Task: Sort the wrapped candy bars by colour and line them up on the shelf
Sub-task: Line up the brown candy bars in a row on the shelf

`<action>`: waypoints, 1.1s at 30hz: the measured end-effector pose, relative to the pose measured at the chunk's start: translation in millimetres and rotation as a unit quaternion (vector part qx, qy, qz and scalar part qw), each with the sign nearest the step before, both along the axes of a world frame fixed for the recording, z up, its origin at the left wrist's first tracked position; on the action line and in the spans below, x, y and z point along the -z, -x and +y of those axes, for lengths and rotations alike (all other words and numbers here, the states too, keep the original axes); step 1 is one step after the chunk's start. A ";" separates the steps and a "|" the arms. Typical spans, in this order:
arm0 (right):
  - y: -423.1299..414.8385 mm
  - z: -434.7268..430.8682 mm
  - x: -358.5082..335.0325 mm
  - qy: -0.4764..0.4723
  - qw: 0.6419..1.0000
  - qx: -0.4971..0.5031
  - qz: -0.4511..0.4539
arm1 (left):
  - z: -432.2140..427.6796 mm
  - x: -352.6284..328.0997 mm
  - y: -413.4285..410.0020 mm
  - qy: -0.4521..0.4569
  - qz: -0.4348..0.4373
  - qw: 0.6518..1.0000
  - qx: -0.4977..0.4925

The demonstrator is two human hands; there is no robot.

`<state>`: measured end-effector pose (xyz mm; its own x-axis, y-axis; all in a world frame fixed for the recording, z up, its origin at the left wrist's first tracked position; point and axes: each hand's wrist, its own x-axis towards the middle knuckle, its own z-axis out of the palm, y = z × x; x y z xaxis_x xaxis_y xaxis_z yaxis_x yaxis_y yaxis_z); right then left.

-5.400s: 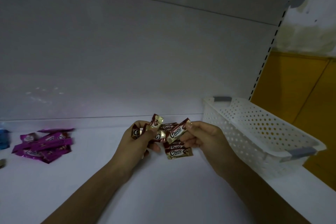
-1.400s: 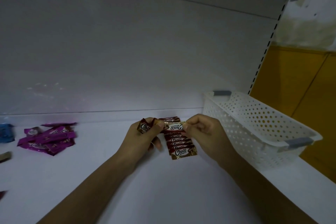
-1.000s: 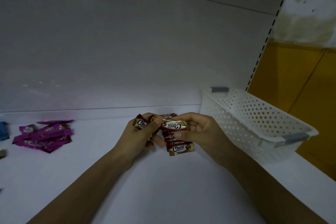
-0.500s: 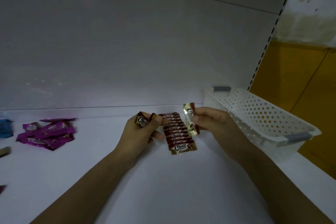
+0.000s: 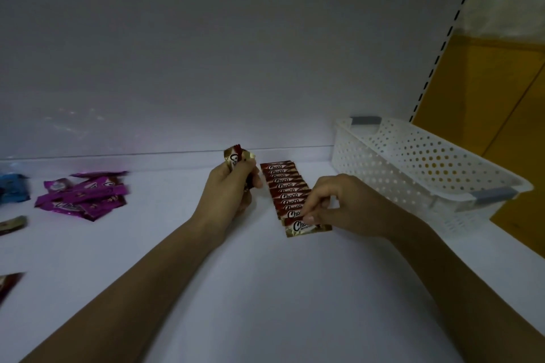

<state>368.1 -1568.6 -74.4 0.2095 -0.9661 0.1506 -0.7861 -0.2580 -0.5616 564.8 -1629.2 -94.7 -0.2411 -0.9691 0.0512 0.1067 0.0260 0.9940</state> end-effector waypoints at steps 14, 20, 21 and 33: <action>-2.9 -3.5 8.9 0.044 0.999 0.019 0.023 | 4.1 4.5 -1.4 0.086 -0.021 0.995 0.045; -9.4 -5.3 3.2 0.065 0.973 0.044 -0.219 | 10.0 3.0 -0.3 0.133 -0.013 0.982 0.133; -12.1 -4.4 2.5 0.060 0.964 0.035 -0.256 | 11.0 2.6 0.5 0.139 -0.015 0.979 0.150; -12.4 -4.0 0.6 0.057 0.953 0.062 -0.292 | 6.3 6.5 1.0 0.130 -0.035 0.984 0.115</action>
<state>380.4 -1572.6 -75.0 -0.0563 -0.9484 0.3120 -0.3767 -0.2692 -0.8863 563.8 -1622.9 -101.2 -0.4639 -0.8448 0.2667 0.0718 0.2642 0.9618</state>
